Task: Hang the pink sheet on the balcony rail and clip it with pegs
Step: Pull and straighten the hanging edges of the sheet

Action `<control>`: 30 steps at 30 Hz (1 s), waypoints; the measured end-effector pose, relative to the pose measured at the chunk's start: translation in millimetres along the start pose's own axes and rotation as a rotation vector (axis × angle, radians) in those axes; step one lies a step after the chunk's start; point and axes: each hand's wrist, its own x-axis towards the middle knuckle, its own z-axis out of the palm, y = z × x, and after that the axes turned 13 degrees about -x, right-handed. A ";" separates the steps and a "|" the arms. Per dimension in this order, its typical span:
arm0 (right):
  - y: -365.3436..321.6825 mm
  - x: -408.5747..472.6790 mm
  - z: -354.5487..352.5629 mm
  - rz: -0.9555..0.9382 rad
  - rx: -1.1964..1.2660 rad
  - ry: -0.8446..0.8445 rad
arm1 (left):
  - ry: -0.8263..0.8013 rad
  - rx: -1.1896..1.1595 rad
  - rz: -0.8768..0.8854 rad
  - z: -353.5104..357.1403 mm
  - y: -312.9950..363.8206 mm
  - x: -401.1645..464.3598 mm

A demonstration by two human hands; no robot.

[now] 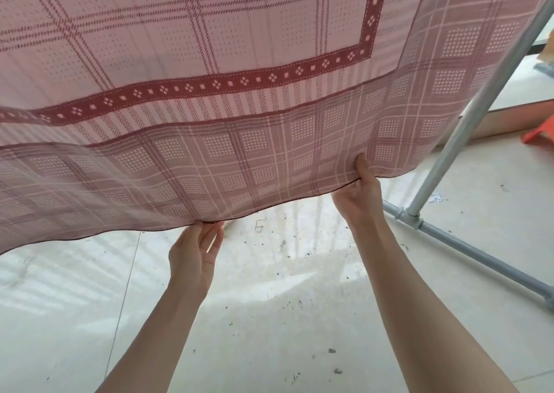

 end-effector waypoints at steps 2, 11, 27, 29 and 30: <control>0.0 5.0 -11.4 -0.028 -0.029 0.104 | -0.011 0.005 -0.005 2.1 -1.1 -0.5; -24.5 -2.0 -22.1 -0.059 -0.129 0.350 | -0.032 0.035 -0.048 18.4 -16.8 -1.6; -31.3 -88.6 48.8 0.350 -1.267 0.705 | -0.487 1.583 -0.301 30.3 48.8 -44.8; -48.0 -109.0 95.2 0.271 -1.609 0.550 | -0.660 1.834 -0.249 56.8 81.8 -67.4; -60.6 -116.9 120.3 0.237 -1.732 0.462 | -0.710 1.923 -0.211 76.2 100.6 -79.9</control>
